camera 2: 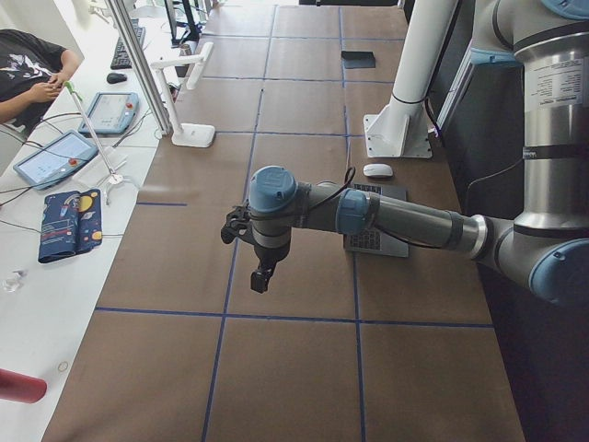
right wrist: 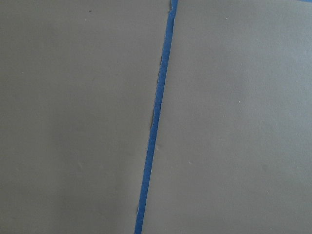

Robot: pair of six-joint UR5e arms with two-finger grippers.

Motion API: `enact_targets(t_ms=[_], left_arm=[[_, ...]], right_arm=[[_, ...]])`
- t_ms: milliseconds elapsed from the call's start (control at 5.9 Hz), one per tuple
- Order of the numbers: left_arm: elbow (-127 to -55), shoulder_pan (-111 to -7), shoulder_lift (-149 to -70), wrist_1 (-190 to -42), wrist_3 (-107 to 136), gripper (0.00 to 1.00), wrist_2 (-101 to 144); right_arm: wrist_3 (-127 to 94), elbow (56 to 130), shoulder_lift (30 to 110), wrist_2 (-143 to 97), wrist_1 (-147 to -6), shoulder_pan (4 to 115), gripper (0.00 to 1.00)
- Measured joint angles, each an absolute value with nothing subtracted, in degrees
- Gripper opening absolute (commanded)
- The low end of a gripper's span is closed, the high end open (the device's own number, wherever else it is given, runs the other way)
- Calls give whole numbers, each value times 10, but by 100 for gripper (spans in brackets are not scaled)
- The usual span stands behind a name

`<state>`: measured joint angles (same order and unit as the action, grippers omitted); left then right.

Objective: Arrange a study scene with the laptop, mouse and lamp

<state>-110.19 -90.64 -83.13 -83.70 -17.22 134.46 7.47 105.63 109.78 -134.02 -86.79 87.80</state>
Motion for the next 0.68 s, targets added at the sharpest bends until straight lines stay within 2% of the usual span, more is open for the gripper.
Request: enact_targets(t_ms=[678], left_arm=[[-1226,-840,-808,-863,-175,100,1405]], right_arm=[[76,1056,1100,-1341,-868,878,100]])
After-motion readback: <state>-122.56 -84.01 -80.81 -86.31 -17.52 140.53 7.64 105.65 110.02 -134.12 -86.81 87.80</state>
